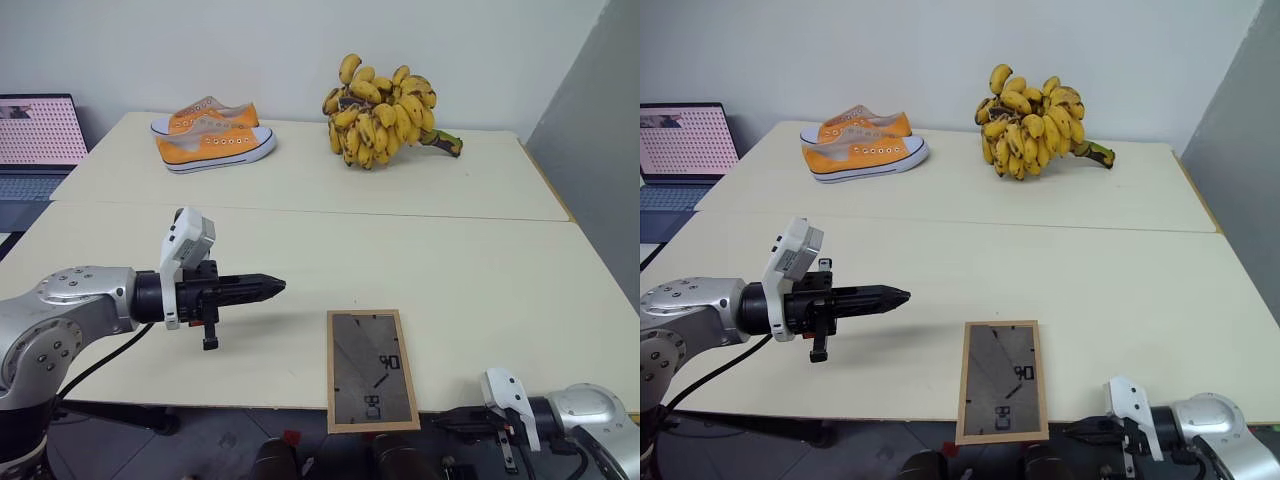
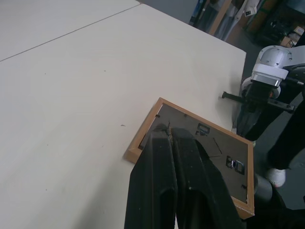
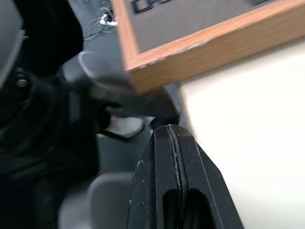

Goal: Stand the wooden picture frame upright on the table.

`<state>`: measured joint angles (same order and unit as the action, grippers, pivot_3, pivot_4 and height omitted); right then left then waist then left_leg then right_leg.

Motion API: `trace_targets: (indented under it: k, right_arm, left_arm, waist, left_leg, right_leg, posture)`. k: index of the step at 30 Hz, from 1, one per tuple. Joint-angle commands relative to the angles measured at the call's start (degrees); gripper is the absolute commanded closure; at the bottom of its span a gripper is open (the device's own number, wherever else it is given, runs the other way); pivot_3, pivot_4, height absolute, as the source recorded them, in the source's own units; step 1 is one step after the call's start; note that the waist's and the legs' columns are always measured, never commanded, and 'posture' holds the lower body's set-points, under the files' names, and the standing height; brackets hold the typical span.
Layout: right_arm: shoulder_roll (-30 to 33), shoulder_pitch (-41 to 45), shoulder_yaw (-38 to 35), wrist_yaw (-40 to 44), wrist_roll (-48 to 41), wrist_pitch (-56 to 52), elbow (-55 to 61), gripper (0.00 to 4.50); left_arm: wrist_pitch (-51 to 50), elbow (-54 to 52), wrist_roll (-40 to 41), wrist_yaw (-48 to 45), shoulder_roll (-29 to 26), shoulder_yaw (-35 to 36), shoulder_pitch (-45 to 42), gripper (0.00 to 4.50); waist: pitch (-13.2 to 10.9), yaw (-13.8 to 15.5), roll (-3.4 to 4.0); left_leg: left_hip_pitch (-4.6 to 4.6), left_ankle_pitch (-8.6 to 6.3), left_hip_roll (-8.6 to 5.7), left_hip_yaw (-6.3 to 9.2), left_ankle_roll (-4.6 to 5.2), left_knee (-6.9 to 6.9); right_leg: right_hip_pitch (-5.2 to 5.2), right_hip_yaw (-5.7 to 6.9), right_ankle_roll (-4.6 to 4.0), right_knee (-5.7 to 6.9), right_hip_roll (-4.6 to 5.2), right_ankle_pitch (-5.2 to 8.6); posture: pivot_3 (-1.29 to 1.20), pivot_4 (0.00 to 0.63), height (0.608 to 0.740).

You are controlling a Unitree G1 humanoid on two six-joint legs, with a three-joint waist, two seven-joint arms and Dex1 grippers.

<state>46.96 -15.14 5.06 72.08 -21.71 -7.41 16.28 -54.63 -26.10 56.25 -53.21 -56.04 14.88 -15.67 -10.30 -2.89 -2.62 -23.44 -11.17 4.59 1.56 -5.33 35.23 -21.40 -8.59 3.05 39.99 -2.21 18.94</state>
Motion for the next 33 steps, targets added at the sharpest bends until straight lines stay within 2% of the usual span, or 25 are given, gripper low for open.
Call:
trace_targets:
  k: [1, 12, 26, 33]
  right_arm:
    - [0.17, -0.81, -0.71, -1.14, -2.66, -2.68, 5.33, 4.5]
    - [2.23, -4.64, -2.0, -2.59, -7.55, -9.67, 14.01, 4.5]
    - [-0.06, -5.72, -1.08, 0.42, -5.8, -3.37, 6.45, 4.5]
    - [-1.52, -4.25, 0.97, -0.69, -5.11, -2.84, 6.02, 4.5]
  left_arm:
    - [1.11, 0.13, -0.33, -0.74, 0.12, -0.53, -1.33, 4.49]
    - [1.68, 2.86, -2.07, -2.75, 0.01, -2.16, -4.52, 4.49]
    - [0.7, 2.3, -2.04, -1.71, 0.7, -2.09, -5.77, 4.49]
    - [0.2, 2.01, -1.6, -0.8, 0.57, -1.73, -5.82, 4.49]
  waist:
    - [0.0, -0.02, 0.0]
    - [0.0, -0.03, 0.0]
    - [0.0, -0.09, -0.01]
    - [0.0, -0.09, -0.01]
  left_leg:
    - [0.0, 0.0, 0.0, -0.01, 0.0, 0.0]
    - [-0.01, 0.0, -0.01, -0.01, 0.0, 0.0]
    - [-0.01, 0.0, -0.01, -0.02, 0.0, 0.0]
    - [-0.01, 0.0, 0.0, -0.01, 0.0, 0.0]
  right_leg:
    - [0.0, -0.01, 0.01, 0.0, 0.0, 0.0]
    - [0.0, -0.01, 0.02, -0.01, 0.0, 0.0]
    - [0.0, -0.01, 0.03, -0.02, 0.0, 0.0]
    - [-0.01, -0.01, 0.02, -0.02, 0.0, 0.0]
  posture:
    - [0.0, 0.15, 0.74]
    - [0.0, 0.15, 0.74]
    - [0.0, 0.15, 0.74]
    - [0.0, 0.15, 0.74]
